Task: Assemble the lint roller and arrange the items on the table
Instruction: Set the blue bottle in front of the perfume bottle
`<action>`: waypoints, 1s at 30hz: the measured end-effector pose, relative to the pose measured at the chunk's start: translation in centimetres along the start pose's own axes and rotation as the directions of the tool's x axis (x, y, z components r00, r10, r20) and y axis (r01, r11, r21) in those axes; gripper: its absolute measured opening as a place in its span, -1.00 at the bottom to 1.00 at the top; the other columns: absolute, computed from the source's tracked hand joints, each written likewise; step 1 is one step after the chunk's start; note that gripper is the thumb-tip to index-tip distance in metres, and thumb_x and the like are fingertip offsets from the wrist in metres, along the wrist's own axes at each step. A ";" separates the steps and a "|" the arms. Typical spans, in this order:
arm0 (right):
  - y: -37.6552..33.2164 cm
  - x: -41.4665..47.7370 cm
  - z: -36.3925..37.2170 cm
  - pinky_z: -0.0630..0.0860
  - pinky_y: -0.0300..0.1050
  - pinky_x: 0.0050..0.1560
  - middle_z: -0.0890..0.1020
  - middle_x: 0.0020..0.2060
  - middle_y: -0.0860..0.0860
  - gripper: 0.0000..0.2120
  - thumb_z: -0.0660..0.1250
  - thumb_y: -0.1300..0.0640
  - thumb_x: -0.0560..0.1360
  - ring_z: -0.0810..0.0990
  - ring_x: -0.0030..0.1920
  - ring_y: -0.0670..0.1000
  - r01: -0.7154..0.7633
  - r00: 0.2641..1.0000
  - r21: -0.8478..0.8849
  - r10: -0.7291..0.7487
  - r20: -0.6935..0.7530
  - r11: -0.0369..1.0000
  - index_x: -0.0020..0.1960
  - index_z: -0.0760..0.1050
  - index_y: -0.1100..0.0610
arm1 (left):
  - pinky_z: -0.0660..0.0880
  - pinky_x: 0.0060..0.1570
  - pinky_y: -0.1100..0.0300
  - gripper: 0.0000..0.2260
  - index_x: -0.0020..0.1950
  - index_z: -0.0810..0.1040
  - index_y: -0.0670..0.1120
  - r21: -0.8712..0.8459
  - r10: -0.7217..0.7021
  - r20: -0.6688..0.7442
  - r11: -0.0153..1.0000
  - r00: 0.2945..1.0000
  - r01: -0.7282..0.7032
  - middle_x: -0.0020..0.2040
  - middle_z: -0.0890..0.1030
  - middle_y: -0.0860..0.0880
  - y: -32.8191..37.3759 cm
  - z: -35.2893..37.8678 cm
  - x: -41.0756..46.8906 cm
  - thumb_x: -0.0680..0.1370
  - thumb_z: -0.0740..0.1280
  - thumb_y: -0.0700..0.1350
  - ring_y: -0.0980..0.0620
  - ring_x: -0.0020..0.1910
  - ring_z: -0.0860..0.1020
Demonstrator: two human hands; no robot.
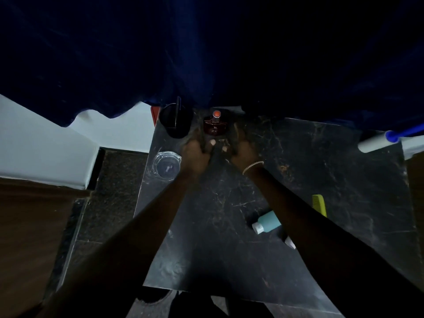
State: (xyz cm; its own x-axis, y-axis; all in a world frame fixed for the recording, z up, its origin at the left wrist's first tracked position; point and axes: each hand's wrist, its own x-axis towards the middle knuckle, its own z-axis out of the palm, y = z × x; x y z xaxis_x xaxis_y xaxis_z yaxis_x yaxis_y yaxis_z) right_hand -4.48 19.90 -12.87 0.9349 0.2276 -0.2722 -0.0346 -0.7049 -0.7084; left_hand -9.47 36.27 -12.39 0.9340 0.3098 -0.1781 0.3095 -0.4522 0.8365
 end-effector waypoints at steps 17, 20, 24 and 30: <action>7.7 -20.6 -6.5 0.25 -0.17 0.49 0.35 0.50 0.17 -0.38 0.39 0.25 0.54 0.37 0.49 0.12 0.024 0.995 -0.144 -0.037 -0.092 0.989 0.54 0.27 0.25 | 0.37 0.47 0.04 -0.39 0.59 0.33 -0.12 0.190 0.071 0.259 0.974 0.963 -0.123 0.51 0.45 -0.15 2.6 5.7 -18.3 0.61 0.39 0.06 -0.11 0.48 0.43; 9.6 -22.0 -7.5 0.34 -0.11 0.43 0.40 0.47 0.15 -0.44 0.37 0.15 0.57 0.42 0.45 0.13 -0.047 0.998 -0.198 0.039 -0.044 0.979 0.52 0.31 0.20 | 0.45 0.42 -0.04 -0.40 0.56 0.37 -0.12 0.221 -0.007 0.285 0.974 0.958 -0.058 0.45 0.50 -0.16 3.1 8.0 -20.3 0.58 0.43 0.04 -0.14 0.42 0.49; 11.4 -22.7 -8.3 0.43 0.07 0.37 0.46 0.42 0.11 -0.46 0.35 0.07 0.57 0.47 0.41 0.12 -0.070 0.996 -0.323 0.086 0.036 0.944 0.50 0.34 0.16 | 0.51 0.30 0.01 -0.44 0.49 0.44 -0.11 0.294 -0.097 0.328 0.956 0.940 -0.004 0.36 0.55 -0.16 3.6 10.5 -21.5 0.55 0.48 0.01 -0.13 0.33 0.54; 11.9 -21.9 -7.6 0.39 0.00 0.34 0.54 0.35 0.15 -0.47 0.32 -0.03 0.58 0.50 0.37 0.16 -0.023 0.986 -0.526 0.108 0.131 0.850 0.47 0.35 0.15 | 0.49 0.34 -0.01 -0.49 0.46 0.47 -0.07 0.374 -0.111 0.377 0.926 0.920 -0.042 0.41 0.51 -0.10 4.0 12.9 -22.1 0.55 0.47 0.00 -0.10 0.36 0.50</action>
State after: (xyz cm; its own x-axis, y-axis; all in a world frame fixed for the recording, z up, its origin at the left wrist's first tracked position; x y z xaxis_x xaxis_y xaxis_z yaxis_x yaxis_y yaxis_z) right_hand -22.70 1.39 -10.38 0.8715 0.2364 -0.4296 0.1346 -0.9578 -0.2539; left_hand -26.53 16.81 -11.84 0.8919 0.0194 -0.4518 0.3142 -0.7451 0.5883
